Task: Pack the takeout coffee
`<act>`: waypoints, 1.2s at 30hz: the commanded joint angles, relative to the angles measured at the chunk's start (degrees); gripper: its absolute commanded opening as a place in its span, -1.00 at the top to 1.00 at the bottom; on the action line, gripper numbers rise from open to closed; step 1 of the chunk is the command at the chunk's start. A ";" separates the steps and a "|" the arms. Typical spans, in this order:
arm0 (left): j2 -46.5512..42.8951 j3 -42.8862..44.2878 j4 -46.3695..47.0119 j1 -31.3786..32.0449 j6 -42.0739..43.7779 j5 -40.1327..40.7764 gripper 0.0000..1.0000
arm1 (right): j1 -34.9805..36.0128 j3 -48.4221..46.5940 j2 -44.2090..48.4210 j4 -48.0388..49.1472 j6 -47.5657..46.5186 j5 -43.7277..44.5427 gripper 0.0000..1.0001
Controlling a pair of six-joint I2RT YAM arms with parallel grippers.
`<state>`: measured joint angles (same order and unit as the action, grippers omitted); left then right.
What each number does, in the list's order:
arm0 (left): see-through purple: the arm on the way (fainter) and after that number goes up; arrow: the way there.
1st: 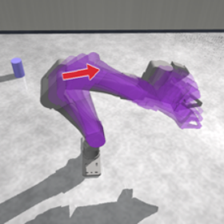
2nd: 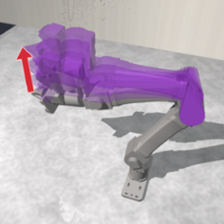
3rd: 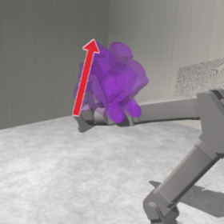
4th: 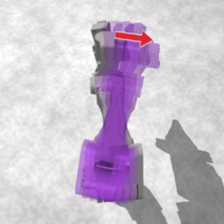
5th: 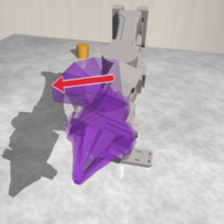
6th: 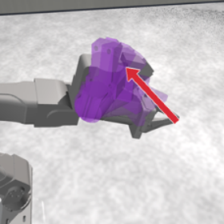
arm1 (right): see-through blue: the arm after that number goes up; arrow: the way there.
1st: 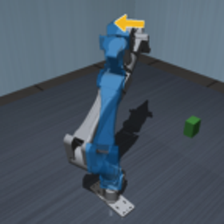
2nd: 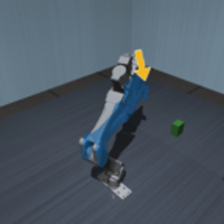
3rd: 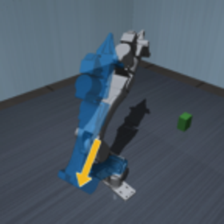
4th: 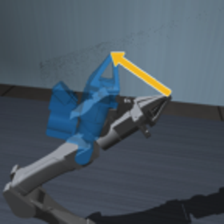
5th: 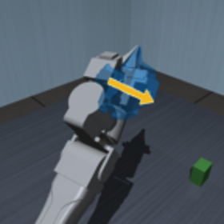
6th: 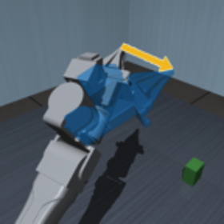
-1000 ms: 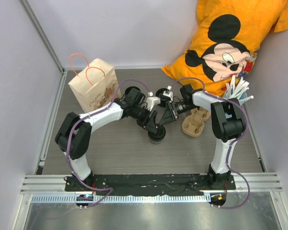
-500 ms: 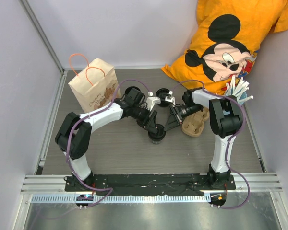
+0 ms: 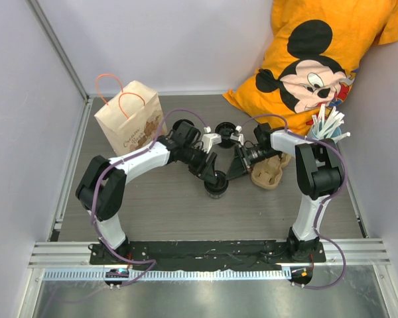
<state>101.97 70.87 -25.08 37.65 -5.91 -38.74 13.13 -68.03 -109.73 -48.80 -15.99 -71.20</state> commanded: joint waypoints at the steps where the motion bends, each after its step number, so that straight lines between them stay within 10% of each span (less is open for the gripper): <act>1: 4.64 -3.55 -4.10 0.67 5.74 15.45 1.00 | 1.29 0.27 -0.13 14.25 6.23 5.37 0.35; 36: 4.55 -3.99 -4.01 0.94 7.67 16.59 1.00 | -0.82 -1.58 -3.30 11.97 3.33 3.35 0.28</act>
<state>101.38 70.85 -24.01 37.56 -5.28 -36.58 11.88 -68.95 -112.18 -35.94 -8.49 -71.92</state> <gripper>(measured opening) 0.514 0.366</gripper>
